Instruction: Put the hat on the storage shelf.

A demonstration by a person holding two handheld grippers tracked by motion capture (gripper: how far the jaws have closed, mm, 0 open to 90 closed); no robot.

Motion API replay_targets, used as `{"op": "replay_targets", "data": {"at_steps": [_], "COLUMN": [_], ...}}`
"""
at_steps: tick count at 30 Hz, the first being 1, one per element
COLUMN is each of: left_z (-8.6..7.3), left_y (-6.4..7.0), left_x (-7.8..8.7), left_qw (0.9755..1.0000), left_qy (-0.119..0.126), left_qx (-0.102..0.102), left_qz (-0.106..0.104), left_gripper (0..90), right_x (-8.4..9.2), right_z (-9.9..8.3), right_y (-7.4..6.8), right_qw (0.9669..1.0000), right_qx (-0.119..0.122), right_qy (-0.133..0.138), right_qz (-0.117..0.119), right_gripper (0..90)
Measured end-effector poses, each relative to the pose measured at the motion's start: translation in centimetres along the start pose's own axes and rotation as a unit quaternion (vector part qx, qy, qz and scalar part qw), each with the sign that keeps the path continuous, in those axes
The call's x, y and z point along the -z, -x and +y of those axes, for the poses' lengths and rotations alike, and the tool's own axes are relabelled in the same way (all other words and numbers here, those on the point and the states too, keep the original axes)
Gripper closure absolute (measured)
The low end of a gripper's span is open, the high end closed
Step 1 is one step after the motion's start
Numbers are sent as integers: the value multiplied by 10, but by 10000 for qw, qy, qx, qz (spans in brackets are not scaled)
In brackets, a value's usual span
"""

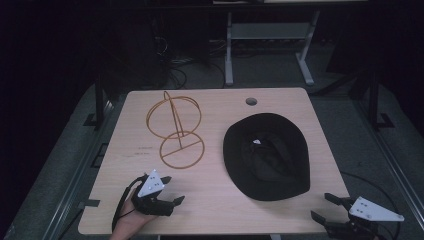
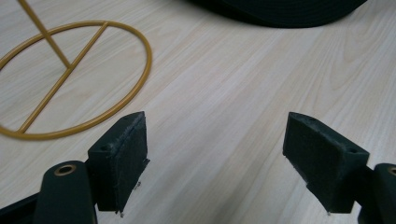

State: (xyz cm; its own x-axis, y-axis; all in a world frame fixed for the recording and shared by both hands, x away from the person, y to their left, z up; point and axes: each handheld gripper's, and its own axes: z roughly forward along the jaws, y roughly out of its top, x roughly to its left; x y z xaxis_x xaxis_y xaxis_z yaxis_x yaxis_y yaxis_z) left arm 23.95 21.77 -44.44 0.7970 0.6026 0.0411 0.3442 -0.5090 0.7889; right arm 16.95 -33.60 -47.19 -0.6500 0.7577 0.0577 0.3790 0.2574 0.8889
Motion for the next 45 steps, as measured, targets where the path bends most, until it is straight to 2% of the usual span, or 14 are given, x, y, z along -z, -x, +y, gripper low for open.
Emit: {"op": "replay_targets", "data": {"at_steps": [5,13,19,23,31,35,45], "left_z": [2,10,27,39,60,71,90], "left_y": [3,11,27,37,55,66,89], "left_x": [-5,-10,-20,-30,-49,-62,-91], "left_qw": [9999,9998,9990,9978,9960,9942,9906], "left_qy": [-83,55,68,48,126,127,52], "left_qx": [-70,-8,-249,-400,-539,-702,-850], "left_qz": [-87,-192,-364,-525,-708,-801,-1069], "left_gripper": [220,222,225,228,231,232,236], "right_x": [-1,1,0,0,-1,-1,-2], "right_z": [0,2,4,5,5,6,7], "right_y": [1,0,0,0,0,0,-1], "right_qw": [10000,9999,9999,9999,9999,10000,10000], "right_qx": [-32,-34,-39,-25,-3,-11,6], "right_qy": [-17,11,47,23,10,20,-2], "right_qz": [-33,-132,-129,-124,-108,-86,-33], "right_gripper": [200,191,185,184,183,182,183]}}
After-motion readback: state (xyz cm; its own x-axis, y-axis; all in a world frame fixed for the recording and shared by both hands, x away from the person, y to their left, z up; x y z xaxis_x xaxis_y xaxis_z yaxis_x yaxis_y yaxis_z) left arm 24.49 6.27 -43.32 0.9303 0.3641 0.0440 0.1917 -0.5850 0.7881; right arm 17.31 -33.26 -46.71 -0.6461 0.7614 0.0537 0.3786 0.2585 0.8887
